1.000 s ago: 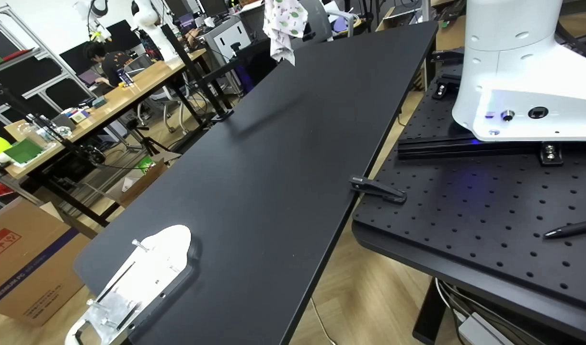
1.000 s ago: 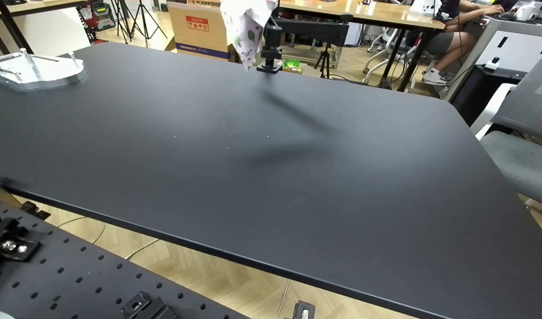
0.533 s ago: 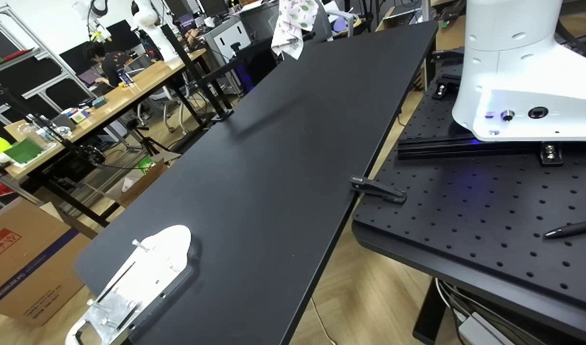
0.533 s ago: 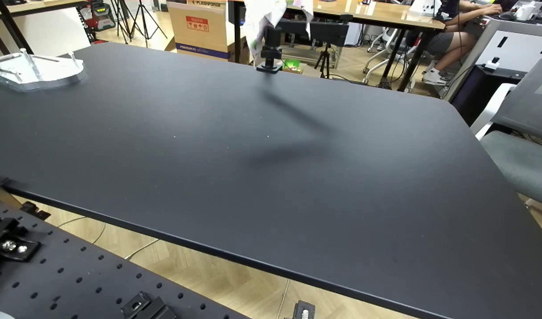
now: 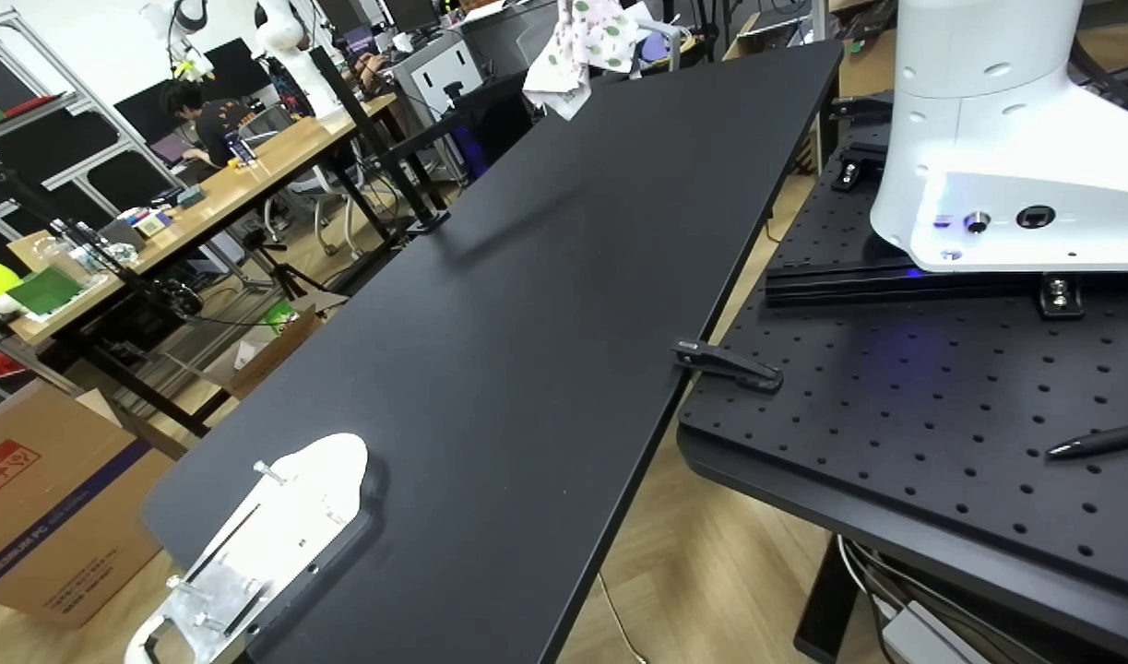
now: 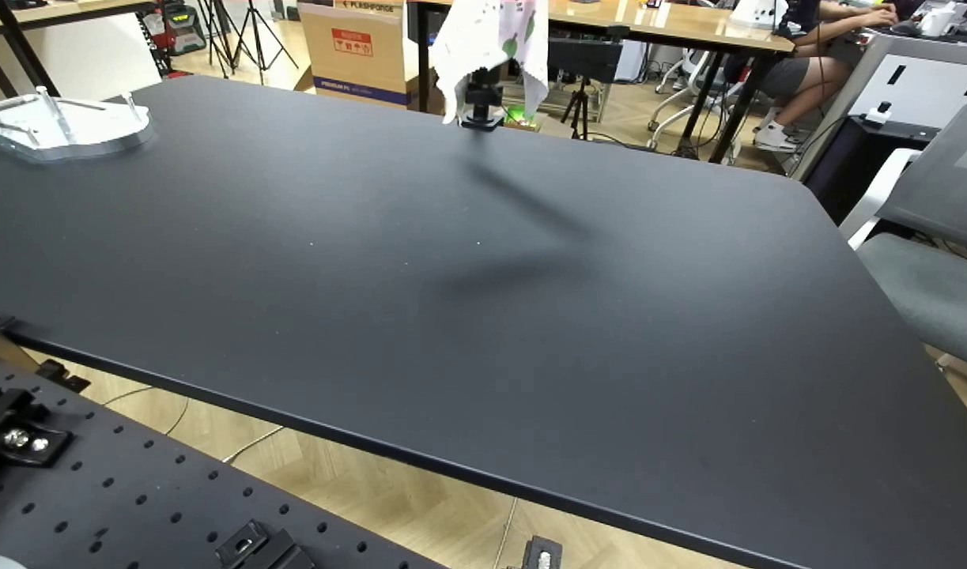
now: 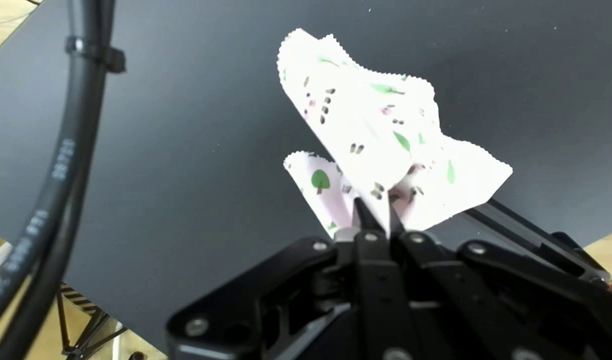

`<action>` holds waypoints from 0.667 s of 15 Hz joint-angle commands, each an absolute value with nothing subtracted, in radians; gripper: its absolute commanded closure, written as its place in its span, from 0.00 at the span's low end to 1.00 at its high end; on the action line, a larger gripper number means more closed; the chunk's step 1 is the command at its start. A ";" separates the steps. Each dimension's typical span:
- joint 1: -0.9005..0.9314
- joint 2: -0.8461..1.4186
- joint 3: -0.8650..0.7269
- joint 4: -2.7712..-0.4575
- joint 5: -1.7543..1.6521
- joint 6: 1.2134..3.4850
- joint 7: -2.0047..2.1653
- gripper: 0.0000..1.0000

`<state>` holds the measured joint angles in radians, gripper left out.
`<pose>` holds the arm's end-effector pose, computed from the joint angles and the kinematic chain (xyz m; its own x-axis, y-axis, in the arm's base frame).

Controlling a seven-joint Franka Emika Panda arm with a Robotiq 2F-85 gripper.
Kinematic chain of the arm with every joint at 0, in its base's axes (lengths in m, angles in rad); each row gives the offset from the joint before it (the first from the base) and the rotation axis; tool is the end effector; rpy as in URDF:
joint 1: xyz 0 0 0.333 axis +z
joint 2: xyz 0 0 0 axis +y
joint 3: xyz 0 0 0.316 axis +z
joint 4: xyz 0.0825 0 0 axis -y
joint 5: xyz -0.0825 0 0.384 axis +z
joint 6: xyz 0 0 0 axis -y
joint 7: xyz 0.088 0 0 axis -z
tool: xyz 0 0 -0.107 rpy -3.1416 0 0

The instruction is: Pick up the cloth from the table and put it on on the tripod.

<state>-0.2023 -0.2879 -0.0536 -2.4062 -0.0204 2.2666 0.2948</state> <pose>0.4477 -0.1183 0.4369 0.8487 -0.5095 0.1417 -0.5093 -0.8597 -0.0407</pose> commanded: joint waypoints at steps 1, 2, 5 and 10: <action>-0.181 -0.276 -0.044 -2.397 -0.023 2.251 0.338 0.99; -0.182 -0.269 -0.039 -2.391 -0.027 2.255 0.360 0.99; -0.185 -0.249 -0.035 -2.380 -0.029 2.255 0.405 0.99; -0.194 -0.197 -0.040 -2.373 -0.039 2.270 0.474 0.99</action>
<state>-0.1912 -0.2385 -0.0365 -2.4008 -0.0209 2.2686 0.4017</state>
